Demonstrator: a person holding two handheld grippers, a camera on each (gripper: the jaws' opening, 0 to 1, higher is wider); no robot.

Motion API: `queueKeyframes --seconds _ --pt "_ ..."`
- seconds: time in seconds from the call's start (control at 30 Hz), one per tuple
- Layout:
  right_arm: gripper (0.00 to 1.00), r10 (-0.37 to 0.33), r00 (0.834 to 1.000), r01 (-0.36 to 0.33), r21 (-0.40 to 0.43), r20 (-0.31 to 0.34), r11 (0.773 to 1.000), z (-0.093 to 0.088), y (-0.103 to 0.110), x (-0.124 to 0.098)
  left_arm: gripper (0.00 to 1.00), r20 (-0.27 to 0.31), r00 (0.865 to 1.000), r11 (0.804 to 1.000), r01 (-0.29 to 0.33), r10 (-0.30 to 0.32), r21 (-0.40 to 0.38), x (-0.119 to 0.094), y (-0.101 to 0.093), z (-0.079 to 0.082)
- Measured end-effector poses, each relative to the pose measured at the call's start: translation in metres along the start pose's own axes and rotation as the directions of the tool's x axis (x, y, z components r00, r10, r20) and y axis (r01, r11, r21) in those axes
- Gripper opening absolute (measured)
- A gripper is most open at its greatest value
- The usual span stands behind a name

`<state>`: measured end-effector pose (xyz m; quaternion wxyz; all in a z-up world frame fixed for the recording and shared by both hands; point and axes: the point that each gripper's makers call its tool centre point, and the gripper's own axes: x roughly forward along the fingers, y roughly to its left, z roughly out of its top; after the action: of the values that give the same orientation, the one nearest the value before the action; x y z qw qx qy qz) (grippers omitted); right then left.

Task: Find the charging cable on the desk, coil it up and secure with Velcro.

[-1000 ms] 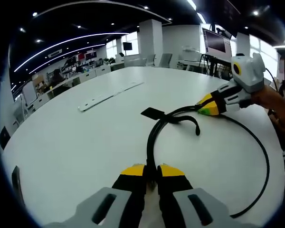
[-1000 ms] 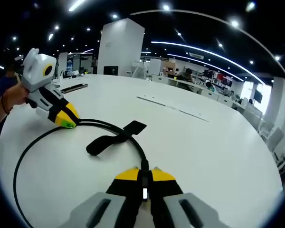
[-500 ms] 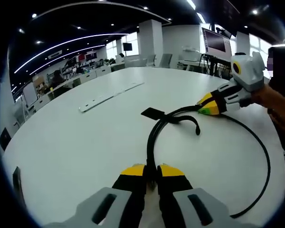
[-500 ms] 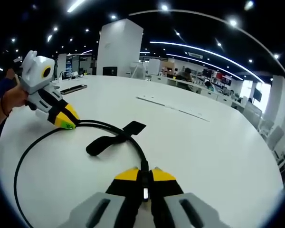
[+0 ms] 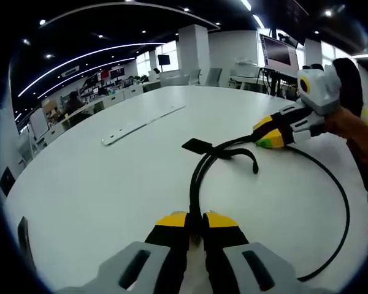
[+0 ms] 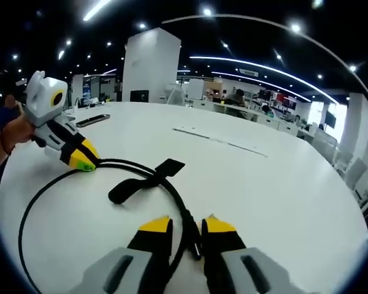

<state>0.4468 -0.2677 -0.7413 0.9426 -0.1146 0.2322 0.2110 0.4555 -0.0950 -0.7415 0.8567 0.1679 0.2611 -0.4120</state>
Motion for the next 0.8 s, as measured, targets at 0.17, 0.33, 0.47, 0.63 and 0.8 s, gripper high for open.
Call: queueKeyframes --seconds 0.17,0.33,0.47,0.63,0.8 --pt "0.22 -0.006 0.998 0.003 0.050 0.067 0.999 0.015 -0.004 -0.017 0.10 -0.006 1.000 1.000 -0.001 0.001 0.008 0.000 0.000 0.000" --pt "0.23 0.027 0.992 -0.035 0.064 0.120 0.997 0.032 0.004 -0.031 0.09 -0.001 1.000 1.000 -0.012 0.012 0.007 0.000 -0.001 0.000" --pt "0.23 0.126 0.979 -0.144 0.109 0.158 0.984 0.043 0.027 -0.026 0.09 0.002 1.000 1.000 -0.013 0.013 0.007 0.000 -0.001 0.001" --pt "0.24 0.184 0.974 -0.199 0.109 0.132 0.974 0.041 0.048 -0.014 0.09 0.000 1.000 1.000 -0.013 0.013 0.008 0.000 -0.001 0.001" --pt "0.24 0.217 0.969 -0.231 0.117 0.117 0.966 0.039 0.060 -0.005 0.09 0.002 1.000 1.000 -0.013 0.013 0.008 0.000 -0.001 0.000"
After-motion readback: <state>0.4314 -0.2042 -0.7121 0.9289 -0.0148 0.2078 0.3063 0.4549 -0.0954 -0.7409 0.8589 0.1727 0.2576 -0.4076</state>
